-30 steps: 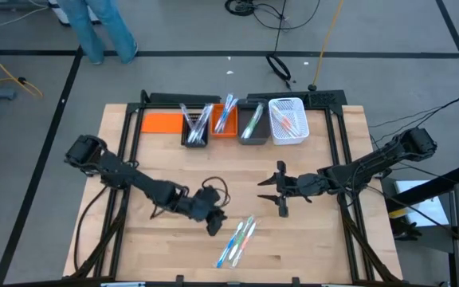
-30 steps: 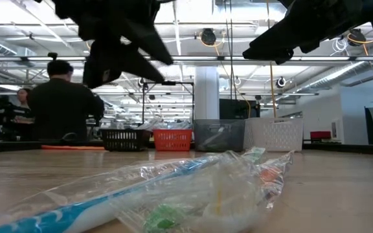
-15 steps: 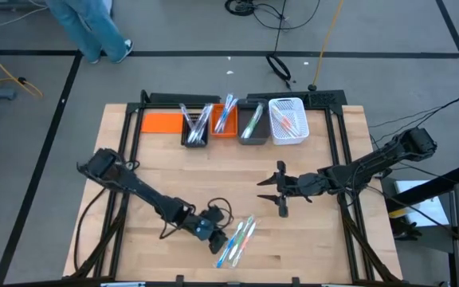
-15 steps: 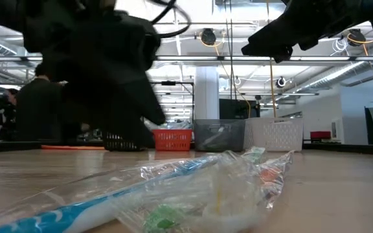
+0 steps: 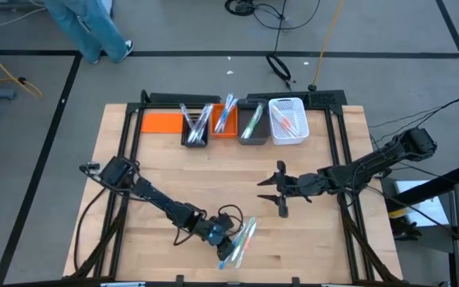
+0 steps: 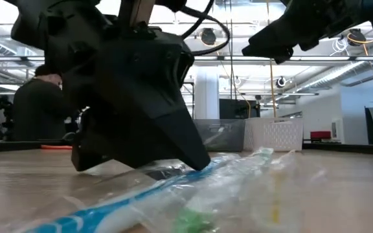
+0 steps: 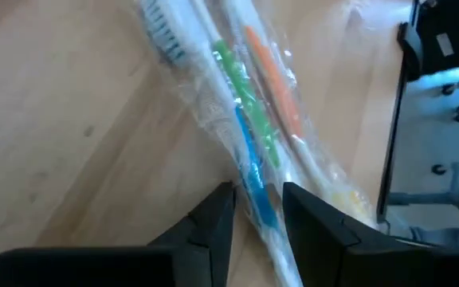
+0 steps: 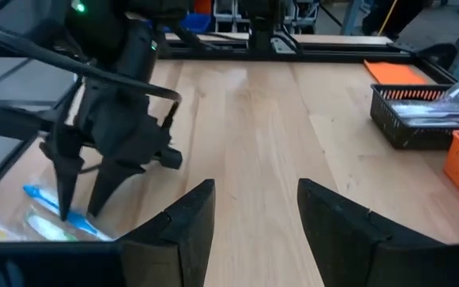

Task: Pick & Place Toothbrushes
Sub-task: Put the blue toothbrush into the orange basket

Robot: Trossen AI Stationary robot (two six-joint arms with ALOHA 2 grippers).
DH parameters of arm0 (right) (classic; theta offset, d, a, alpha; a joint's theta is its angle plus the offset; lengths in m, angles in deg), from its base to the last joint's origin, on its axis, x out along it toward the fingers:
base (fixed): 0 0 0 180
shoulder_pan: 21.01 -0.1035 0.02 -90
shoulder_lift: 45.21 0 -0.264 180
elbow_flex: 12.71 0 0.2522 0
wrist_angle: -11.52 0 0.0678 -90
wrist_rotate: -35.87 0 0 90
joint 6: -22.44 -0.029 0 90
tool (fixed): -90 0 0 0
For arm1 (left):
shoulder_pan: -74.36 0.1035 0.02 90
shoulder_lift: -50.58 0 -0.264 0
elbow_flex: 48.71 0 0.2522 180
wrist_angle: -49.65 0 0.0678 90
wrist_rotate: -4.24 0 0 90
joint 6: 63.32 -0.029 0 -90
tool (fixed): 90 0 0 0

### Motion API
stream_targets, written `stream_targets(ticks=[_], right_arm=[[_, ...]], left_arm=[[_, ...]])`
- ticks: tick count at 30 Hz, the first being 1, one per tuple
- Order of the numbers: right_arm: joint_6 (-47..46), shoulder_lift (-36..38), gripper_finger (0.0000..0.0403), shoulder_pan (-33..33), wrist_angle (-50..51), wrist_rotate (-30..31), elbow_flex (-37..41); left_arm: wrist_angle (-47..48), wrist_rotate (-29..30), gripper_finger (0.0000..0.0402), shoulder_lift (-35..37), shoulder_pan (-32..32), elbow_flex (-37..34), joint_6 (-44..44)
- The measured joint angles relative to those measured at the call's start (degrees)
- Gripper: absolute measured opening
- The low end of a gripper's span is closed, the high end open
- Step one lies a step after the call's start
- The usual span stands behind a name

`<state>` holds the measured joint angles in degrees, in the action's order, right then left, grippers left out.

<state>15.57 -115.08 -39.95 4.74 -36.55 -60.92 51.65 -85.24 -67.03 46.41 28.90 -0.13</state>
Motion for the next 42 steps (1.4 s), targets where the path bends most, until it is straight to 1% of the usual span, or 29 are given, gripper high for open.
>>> stream_targets(ticks=[3,5,8,9,16,20,25,28,32,34,37,42], right_arm=[[0.0,0.0,0.0171,0.0,0.1,0.0,0.0],[0.0,0.0,0.0171,0.0,0.4,0.0,0.0],[0.0,0.0,0.0171,0.0,0.5,0.0,0.0],[0.0,0.0,0.0171,0.0,0.7,0.0,0.0],[0.0,0.0,0.0171,0.0,-0.9,0.1,1.5],[0.0,0.0,0.0171,0.0,-1.5,0.1,2.0],[0.0,0.0,0.0171,0.0,-1.9,-0.1,2.0],[0.0,0.0,0.0171,0.0,-2.3,-1.5,2.0],[0.0,0.0,0.0171,0.0,-4.7,-3.9,2.0],[-0.1,0.0,0.0171,0.0,-5.8,-5.3,2.0],[-0.1,0.0,0.0171,0.0,-7.0,-7.1,2.0],[-0.8,0.0,0.0171,0.0,-9.4,-7.5,2.0]], left_arm=[[1.2,-0.3,0.0099,-0.3,0.0,0.9,-1.2],[2.9,-0.5,0.0073,-0.3,0.0,1.5,-1.8],[4.9,-0.5,0.0019,-0.2,0.1,1.9,-2.6],[5.7,-0.1,0.0011,-0.2,0.2,1.9,-2.6],[7.2,1.9,0.0004,1.2,0.6,1.8,-5.0],[9.9,6.2,0.0001,4.4,0.5,1.6,-7.7],[15.0,16.9,0.0000,10.8,0.5,1.7,-11.2],[15.0,23.6,0.0000,14.3,0.4,1.7,-14.8],[14.0,30.2,0.0000,18.1,0.4,1.8,-19.8],[13.6,32.8,0.0000,19.0,0.5,1.7,-21.9],[10.5,35.4,0.0000,19.1,0.6,1.7,-25.9],[4.2,36.2,0.0000,18.4,0.8,1.7,-32.4]])
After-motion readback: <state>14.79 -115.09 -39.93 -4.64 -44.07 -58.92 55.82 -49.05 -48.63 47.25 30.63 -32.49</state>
